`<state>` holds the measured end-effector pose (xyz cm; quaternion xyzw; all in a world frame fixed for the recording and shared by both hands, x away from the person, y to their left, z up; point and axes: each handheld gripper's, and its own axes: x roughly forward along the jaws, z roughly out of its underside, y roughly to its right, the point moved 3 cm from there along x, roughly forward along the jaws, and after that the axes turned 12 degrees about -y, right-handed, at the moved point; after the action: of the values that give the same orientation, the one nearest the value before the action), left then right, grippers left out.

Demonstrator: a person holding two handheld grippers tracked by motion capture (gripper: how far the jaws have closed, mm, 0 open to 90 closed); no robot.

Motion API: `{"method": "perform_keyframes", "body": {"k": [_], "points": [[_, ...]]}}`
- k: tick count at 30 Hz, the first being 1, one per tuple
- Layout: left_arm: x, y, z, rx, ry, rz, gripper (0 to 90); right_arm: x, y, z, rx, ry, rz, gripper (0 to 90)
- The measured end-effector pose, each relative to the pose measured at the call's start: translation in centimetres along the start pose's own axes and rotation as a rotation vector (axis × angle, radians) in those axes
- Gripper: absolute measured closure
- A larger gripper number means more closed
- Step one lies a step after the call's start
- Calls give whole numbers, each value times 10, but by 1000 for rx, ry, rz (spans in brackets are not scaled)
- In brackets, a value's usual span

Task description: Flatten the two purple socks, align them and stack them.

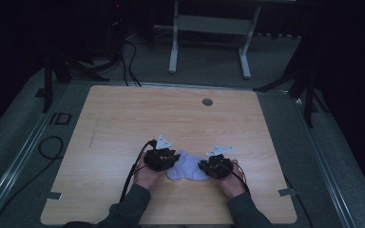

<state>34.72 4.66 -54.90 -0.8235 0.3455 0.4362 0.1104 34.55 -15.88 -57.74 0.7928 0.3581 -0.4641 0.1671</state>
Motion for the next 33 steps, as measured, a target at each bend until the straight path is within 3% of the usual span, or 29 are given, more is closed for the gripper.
{"method": "perform_keyframes", "body": {"k": [3, 5, 6, 7, 9, 16, 19, 26, 30, 33], "points": [[14, 1, -6, 30, -52, -1, 638, 0, 1, 0, -5, 4, -2, 794], [23, 2, -9, 37, -83, -7, 657, 0, 1, 1, -6, 5, -4, 794], [23, 2, -9, 37, -83, -7, 727, 0, 1, 1, -6, 5, -4, 794], [23, 2, -11, 46, -83, -8, 727, 0, 1, 1, -5, 5, -5, 794], [20, 3, -13, 51, -63, -7, 863, 0, 1, 1, -9, 5, -10, 796], [12, 1, -26, 95, 37, -37, 869, 1, 0, 0, -18, 6, -14, 808], [22, -5, -26, 94, 38, -59, 869, 1, 0, 0, -22, 8, -15, 812], [46, -12, -20, 109, -33, -97, 868, 1, -1, 1, -18, 6, -15, 814], [45, -11, -18, 121, -34, -118, 868, -1, -5, 1, -25, 4, -3, 820], [44, -12, -16, 117, -30, -118, 867, -6, -5, 0, -26, 19, 9, 874]]}}
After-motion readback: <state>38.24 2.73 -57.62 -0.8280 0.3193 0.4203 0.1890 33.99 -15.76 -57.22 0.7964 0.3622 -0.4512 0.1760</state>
